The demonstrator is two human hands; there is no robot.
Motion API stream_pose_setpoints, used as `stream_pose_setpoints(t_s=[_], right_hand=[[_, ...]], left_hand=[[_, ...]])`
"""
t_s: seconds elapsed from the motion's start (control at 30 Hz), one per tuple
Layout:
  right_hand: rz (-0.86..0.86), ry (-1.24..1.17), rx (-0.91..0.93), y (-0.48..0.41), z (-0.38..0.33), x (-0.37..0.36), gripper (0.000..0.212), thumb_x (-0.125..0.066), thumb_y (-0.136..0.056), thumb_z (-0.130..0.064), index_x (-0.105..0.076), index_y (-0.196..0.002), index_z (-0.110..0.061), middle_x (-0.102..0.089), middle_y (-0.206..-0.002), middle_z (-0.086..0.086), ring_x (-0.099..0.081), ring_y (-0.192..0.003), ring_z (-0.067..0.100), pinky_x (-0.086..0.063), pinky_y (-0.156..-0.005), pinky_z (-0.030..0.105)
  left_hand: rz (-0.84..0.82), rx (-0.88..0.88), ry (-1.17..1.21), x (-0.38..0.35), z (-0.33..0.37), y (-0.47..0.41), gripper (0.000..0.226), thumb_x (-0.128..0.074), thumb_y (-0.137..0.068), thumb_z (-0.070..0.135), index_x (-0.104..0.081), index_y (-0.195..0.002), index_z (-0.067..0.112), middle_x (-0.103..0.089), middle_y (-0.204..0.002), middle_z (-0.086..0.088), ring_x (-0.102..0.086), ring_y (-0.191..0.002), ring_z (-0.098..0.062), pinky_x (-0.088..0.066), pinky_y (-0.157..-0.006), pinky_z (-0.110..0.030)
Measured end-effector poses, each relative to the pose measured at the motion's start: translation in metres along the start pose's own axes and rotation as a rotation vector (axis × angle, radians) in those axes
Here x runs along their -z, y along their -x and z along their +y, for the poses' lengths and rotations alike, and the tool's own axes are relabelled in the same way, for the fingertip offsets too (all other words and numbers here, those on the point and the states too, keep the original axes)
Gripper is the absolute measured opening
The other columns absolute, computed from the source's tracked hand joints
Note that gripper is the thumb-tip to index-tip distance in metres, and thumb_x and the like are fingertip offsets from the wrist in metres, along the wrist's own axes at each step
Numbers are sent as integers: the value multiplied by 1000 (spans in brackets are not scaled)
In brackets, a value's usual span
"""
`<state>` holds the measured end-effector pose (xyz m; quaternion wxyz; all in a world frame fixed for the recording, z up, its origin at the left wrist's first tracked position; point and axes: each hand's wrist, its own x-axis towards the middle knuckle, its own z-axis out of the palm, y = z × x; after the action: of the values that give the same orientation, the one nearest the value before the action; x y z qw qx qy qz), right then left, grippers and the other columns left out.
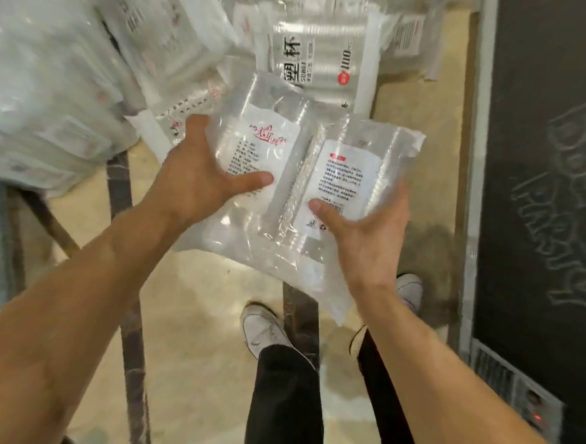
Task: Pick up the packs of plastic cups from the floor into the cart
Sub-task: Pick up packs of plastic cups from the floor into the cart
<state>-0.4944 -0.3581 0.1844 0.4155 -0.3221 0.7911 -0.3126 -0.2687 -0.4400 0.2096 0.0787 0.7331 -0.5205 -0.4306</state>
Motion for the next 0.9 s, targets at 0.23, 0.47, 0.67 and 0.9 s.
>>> stream_pose_setpoints(t_s=[0.23,0.47,0.67,0.9], right_hand=[[-237,62,143,62,-198,63,102,-104,-66,-38,-39,-144,-30,-67,-124,-15,-70,-106,-2,-61,-83,21],[-427,209,273,153,-382,154,103,-102,-69,-36,-37,-148,-26,-62,-128,-16,-64,-112,-1,-49,-73,6],[-598,271,448,215,-501,200,92,-101,-72,-36,-41,-140,-21,-59,-113,-22,-63,-96,-11,-50,-69,9],[-920,406,617,285,-574,173,114,-99,-46,-75,-50,-137,-29,-75,-121,-9,-75,-107,13,-62,-92,46]], left_hand=[[156,77,187,162,80,113,94,-93,-75,52,-39,-146,20,-57,-100,24,-55,-86,8,-41,-67,-18],[239,106,277,287,159,272,89,-93,-71,60,-45,-139,28,-61,-105,31,-56,-88,16,-38,-67,-4],[420,173,430,357,212,393,91,-91,-77,58,-39,-144,26,-56,-108,26,-59,-105,-10,-44,-79,-26],[673,342,555,403,222,521,88,-93,-75,56,-43,-136,18,-66,-120,4,-67,-107,-24,-52,-87,-41]])
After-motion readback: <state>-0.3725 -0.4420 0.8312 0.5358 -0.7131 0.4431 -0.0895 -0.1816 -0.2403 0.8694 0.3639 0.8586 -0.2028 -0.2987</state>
